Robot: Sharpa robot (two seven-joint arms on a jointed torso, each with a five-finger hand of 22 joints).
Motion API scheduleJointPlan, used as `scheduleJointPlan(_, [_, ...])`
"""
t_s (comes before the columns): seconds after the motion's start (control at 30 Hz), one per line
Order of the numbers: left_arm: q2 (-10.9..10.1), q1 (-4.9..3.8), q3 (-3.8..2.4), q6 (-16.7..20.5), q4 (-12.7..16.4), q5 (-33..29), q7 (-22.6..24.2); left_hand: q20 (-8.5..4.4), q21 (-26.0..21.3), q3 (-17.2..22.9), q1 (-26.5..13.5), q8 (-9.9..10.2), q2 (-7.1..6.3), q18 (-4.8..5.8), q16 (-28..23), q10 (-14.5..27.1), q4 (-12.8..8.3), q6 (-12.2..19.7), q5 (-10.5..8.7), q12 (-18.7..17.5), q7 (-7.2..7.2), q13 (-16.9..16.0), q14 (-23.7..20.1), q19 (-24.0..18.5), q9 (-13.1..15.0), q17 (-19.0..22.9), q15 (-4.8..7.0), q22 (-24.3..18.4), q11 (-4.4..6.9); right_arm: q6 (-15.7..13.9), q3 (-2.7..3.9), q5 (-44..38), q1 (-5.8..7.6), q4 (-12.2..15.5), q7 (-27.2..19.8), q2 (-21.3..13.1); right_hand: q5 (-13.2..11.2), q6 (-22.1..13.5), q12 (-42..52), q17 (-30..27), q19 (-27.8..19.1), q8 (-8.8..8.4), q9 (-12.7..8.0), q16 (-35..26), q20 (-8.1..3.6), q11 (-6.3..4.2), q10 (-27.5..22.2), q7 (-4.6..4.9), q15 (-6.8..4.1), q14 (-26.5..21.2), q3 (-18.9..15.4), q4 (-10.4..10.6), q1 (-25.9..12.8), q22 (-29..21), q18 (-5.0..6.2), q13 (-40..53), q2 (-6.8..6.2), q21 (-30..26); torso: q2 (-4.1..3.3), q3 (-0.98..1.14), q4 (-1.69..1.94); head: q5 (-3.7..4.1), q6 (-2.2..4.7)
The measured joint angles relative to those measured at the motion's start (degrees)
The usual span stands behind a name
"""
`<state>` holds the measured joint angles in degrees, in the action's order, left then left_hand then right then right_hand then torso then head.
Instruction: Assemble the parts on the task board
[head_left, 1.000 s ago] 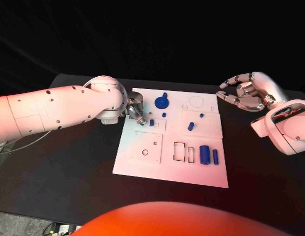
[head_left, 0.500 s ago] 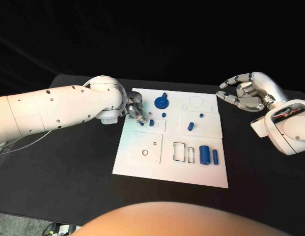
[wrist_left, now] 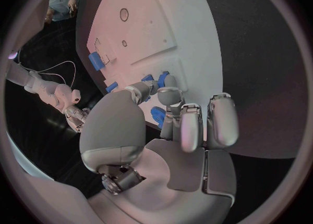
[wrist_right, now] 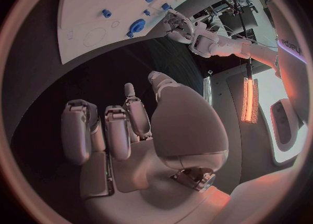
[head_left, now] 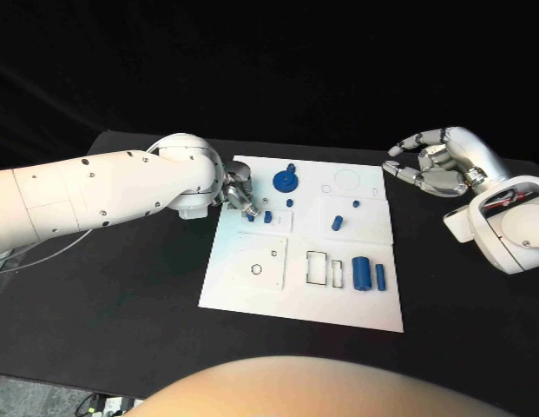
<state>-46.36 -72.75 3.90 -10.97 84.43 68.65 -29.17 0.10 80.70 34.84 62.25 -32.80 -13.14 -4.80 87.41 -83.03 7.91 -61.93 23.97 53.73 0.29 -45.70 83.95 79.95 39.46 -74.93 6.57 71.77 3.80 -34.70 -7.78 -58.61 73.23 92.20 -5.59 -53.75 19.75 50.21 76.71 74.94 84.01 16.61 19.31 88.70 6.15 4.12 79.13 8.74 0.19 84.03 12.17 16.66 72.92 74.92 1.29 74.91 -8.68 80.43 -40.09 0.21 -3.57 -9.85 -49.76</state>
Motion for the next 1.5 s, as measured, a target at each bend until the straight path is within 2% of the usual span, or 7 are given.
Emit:
scheduleJointPlan(0.5, [0.0,0.00,0.00,-0.7,-0.3,0.0,-0.1,0.00,0.0,-1.0,0.0,0.1,-0.01,0.00,0.0,0.0,0.3,-0.4,-0.61,0.0,-0.23,-0.1,0.0,0.0,-0.1,0.0,-0.01,0.0,-0.01,0.0,0.00,0.1,-0.01,0.0,0.0,0.0,0.0,0.0,0.0,0.0,0.0,0.00,0.0,0.0,0.00,0.00,0.0,0.00,0.00,0.0,0.0,0.0,-0.2,0.0,0.00,0.0,0.24,0.0,-0.01,0.02,-0.02,0.02,-0.19])
scheduleJointPlan(0.77, [0.1,0.27,0.23,-1.5,-0.4,-0.1,-0.2,0.00,0.0,-2.5,-0.3,0.1,0.30,0.00,0.0,0.0,1.8,-0.5,-1.00,-0.2,-0.39,-0.2,0.0,0.0,-0.2,0.0,-0.01,0.0,-0.01,0.0,0.00,0.1,-0.01,0.0,-0.1,0.0,0.0,0.0,0.0,0.0,0.0,0.00,0.0,0.0,0.00,0.00,0.0,0.00,0.00,0.0,0.0,0.0,-0.2,0.0,0.00,0.0,0.24,0.0,-0.01,0.03,-0.04,0.07,-0.24])
scheduleJointPlan(1.33, [0.2,0.28,0.25,-1.8,-0.3,-0.1,-0.4,0.01,0.0,-3.3,-0.3,0.1,0.30,0.00,0.0,0.0,2.5,-0.5,-1.00,-0.2,-0.39,-0.2,0.0,0.0,-0.3,0.0,-0.01,0.0,-0.02,0.0,0.00,0.1,-0.01,0.0,-0.1,0.1,0.0,0.0,0.0,0.0,0.0,0.00,0.0,0.0,0.00,0.00,0.0,0.00,0.00,0.0,0.0,0.0,-0.5,0.0,0.00,0.0,0.00,-0.2,-0.01,0.00,-0.04,0.13,-0.24])
scheduleJointPlan(1.43, [0.1,0.31,0.29,-1.8,-0.4,-0.1,-0.4,0.00,0.0,-4.2,-0.5,0.3,0.52,0.00,0.0,0.0,3.5,-0.5,-0.99,-0.2,-0.39,-0.2,0.0,0.0,-0.4,0.0,-0.01,0.0,-0.02,0.0,0.00,0.1,-0.01,0.0,-0.1,0.1,0.0,0.0,0.0,0.0,0.0,0.00,0.0,0.0,0.00,0.00,0.0,0.00,0.00,0.0,0.0,0.0,-0.5,0.0,0.00,0.0,0.00,-0.2,-0.02,-0.01,-0.04,0.16,-0.20])
scheduleJointPlan(1.5, [0.1,0.34,0.30,-1.7,-0.4,-0.1,-0.4,0.01,0.0,-5.0,-0.9,0.3,0.19,-0.01,0.0,0.0,4.3,-0.6,-0.99,-0.5,-0.40,-0.1,0.0,0.0,-0.4,0.0,-0.01,0.0,-0.02,0.0,0.00,0.1,-0.01,0.0,-0.1,0.1,0.0,0.0,0.0,0.0,0.0,0.00,0.0,0.0,0.00,0.00,0.0,0.00,0.00,0.0,0.0,0.0,-0.5,0.0,0.00,0.0,0.00,-0.2,-0.02,-0.01,-0.04,0.18,-0.19])
